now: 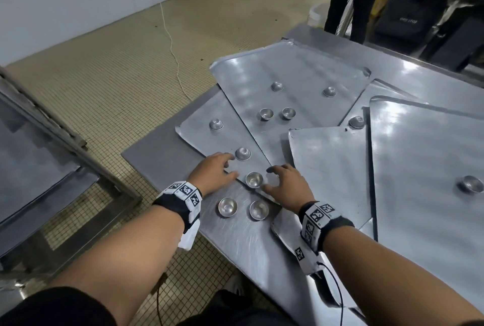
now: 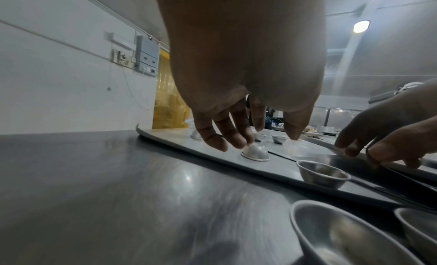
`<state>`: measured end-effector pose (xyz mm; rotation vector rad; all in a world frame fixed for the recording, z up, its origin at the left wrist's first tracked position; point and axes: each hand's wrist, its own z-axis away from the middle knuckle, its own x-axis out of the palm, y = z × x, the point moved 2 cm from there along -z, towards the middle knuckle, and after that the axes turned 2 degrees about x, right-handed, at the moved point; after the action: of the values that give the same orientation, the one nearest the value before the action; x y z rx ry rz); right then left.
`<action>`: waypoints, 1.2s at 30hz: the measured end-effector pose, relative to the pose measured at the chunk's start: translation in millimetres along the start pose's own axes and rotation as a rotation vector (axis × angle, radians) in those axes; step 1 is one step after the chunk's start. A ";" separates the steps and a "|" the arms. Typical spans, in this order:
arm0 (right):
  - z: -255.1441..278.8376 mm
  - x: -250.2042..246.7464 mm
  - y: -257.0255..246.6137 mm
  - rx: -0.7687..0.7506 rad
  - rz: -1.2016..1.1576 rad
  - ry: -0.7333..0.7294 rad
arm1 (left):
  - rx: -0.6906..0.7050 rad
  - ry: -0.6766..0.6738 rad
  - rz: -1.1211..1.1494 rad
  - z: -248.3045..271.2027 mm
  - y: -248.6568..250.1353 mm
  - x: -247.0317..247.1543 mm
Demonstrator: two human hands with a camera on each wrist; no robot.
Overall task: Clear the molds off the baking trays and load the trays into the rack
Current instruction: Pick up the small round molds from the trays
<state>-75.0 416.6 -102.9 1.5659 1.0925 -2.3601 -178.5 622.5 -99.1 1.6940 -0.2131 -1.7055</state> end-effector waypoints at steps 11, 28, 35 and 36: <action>-30.8 18.3 -18.4 0.019 -0.064 -0.084 | 0.074 -0.095 -0.106 -59.4 -0.4 -4.5; -41.7 26.7 -12.3 0.043 -0.010 0.001 | 0.070 -0.163 -0.102 -86.1 -6.6 14.8; -37.7 24.0 -8.9 0.056 -0.008 -0.010 | 0.079 -0.123 -0.070 -82.4 -10.4 14.2; -36.9 23.4 -8.6 0.049 -0.002 -0.007 | 0.084 -0.116 -0.070 -81.5 -10.5 13.9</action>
<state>-61.6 452.3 -126.0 1.5719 1.0422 -2.4096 -105.4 651.4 -126.6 1.6814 -0.2853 -1.8724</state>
